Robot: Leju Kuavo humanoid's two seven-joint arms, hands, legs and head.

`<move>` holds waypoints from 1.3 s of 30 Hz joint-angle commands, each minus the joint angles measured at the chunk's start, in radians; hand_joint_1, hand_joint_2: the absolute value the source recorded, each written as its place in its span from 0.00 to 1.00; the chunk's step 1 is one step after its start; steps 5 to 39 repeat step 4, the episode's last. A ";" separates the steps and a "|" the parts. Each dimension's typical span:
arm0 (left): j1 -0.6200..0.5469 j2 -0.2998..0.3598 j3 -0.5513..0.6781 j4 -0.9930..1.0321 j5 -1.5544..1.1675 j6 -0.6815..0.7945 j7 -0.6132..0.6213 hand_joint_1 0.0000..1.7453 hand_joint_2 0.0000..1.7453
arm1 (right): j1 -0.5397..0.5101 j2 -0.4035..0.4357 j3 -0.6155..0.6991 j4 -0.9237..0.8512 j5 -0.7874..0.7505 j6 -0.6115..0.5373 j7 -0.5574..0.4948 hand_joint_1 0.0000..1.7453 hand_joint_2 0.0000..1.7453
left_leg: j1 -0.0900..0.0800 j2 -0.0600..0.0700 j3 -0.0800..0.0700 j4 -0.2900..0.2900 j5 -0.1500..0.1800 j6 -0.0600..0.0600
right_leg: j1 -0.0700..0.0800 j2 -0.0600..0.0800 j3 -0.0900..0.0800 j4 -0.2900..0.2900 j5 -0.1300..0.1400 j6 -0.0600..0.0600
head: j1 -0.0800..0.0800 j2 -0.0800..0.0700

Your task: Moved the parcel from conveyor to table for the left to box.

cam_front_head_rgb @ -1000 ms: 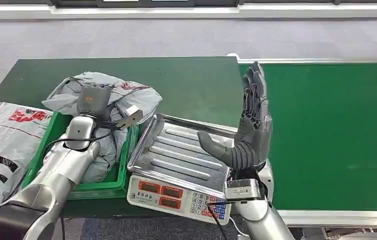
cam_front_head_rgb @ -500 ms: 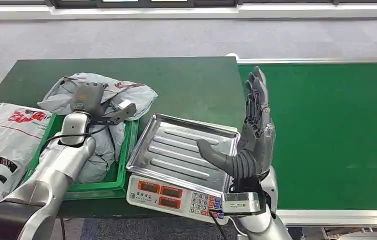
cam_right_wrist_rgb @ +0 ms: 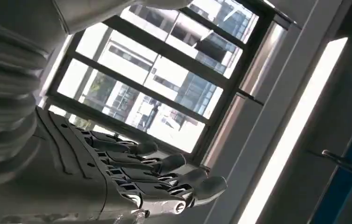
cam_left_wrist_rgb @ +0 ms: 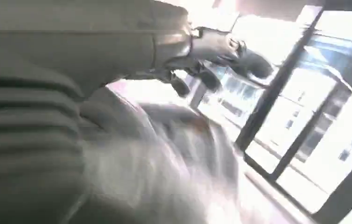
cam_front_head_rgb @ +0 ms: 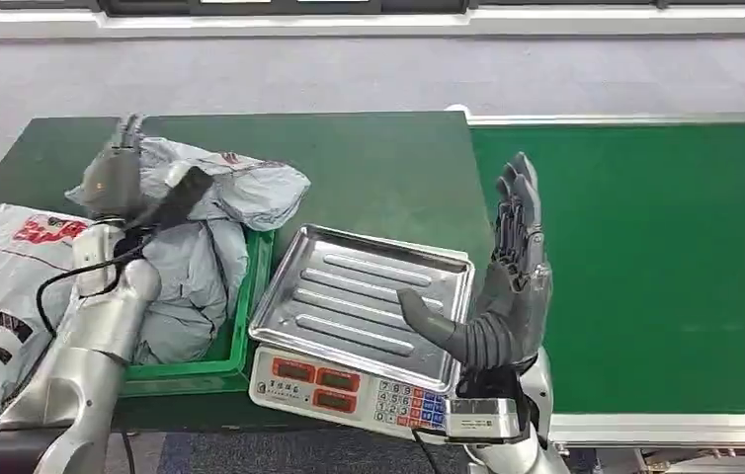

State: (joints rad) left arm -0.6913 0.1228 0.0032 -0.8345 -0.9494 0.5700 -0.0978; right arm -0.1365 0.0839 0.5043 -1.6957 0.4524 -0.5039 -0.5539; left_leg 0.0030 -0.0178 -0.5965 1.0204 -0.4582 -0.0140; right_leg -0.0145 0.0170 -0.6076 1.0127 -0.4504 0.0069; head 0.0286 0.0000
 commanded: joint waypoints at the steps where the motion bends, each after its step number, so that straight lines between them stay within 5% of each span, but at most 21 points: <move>1: 0.342 -0.119 0.326 -0.464 0.531 0.128 -0.268 0.00 0.00 | 0.058 -0.025 0.022 0.023 0.027 -0.027 -0.012 0.00 1.00 | 0.000 0.005 0.006 -0.004 -0.001 0.000 | 0.001 0.002 0.004 -0.004 0.000 -0.001 | 0.000 0.000; 4: 0.503 -0.286 0.455 -0.700 0.507 0.128 -0.440 0.00 0.00 | 0.066 -0.023 0.033 0.021 0.035 -0.020 -0.011 0.00 1.00 | -0.001 0.005 0.006 -0.005 -0.002 0.001 | -0.001 0.003 0.004 -0.004 -0.001 -0.001 | 0.000 0.000; 39: 0.503 -0.286 0.455 -0.700 0.507 0.128 -0.440 0.00 0.00 | 0.066 -0.023 0.033 0.021 0.035 -0.020 -0.011 0.00 1.00 | -0.001 0.005 0.006 -0.005 -0.002 0.001 | -0.001 0.003 0.004 -0.004 -0.001 -0.001 | 0.000 0.000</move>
